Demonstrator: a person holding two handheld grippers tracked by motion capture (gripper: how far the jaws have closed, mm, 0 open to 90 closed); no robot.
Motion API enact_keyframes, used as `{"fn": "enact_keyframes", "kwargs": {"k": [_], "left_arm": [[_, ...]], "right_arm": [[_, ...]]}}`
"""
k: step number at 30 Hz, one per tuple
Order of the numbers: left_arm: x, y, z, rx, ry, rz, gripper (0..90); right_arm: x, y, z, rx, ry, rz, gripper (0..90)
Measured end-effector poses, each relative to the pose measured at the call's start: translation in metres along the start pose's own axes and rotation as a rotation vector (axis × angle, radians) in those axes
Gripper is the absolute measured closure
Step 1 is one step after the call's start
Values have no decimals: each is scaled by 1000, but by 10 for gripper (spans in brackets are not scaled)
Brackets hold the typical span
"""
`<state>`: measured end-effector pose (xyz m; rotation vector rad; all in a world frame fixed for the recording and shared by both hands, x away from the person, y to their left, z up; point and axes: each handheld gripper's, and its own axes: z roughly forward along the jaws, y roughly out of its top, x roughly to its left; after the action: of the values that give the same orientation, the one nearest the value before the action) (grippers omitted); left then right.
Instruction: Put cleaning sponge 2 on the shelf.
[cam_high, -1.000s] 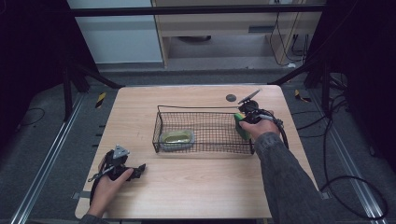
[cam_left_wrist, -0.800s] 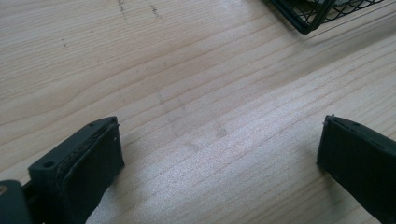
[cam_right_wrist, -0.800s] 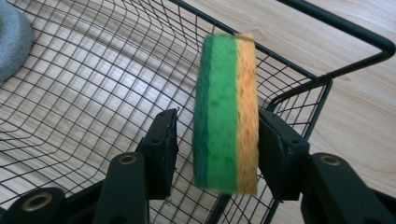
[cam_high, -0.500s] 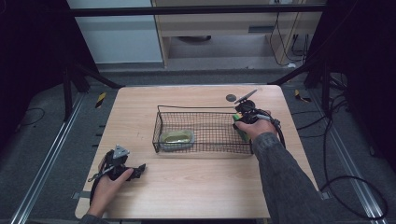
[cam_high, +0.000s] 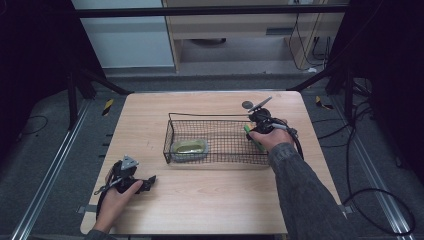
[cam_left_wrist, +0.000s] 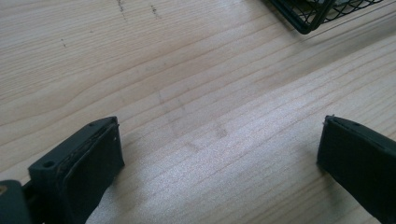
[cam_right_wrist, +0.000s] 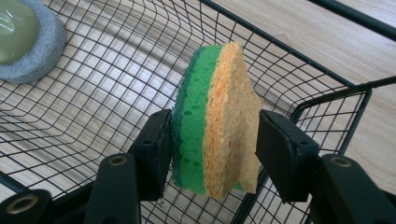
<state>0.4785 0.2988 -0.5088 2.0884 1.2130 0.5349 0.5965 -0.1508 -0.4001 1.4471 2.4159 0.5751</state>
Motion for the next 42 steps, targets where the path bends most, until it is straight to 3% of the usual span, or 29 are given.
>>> {"fn": "enact_keyframes", "kwargs": {"k": [10, 21, 27, 33, 42], "left_arm": [[0, 0, 0, 0, -1, 1, 0], [0, 0, 0, 0, -1, -2, 0], [0, 0, 0, 0, -2, -2, 0], [0, 0, 0, 3, -2, 1, 0], [0, 0, 0, 3, -2, 1, 0]], "right_arm": [[8, 1, 3, 11, 8, -7, 353], [14, 0, -1, -16, 7, -30, 244], [14, 0, -8, -64, 6, -30, 168], [6, -5, -22, -149, 14, 2, 82], [-10, -21, -40, -240, -4, 40, 73]]}}
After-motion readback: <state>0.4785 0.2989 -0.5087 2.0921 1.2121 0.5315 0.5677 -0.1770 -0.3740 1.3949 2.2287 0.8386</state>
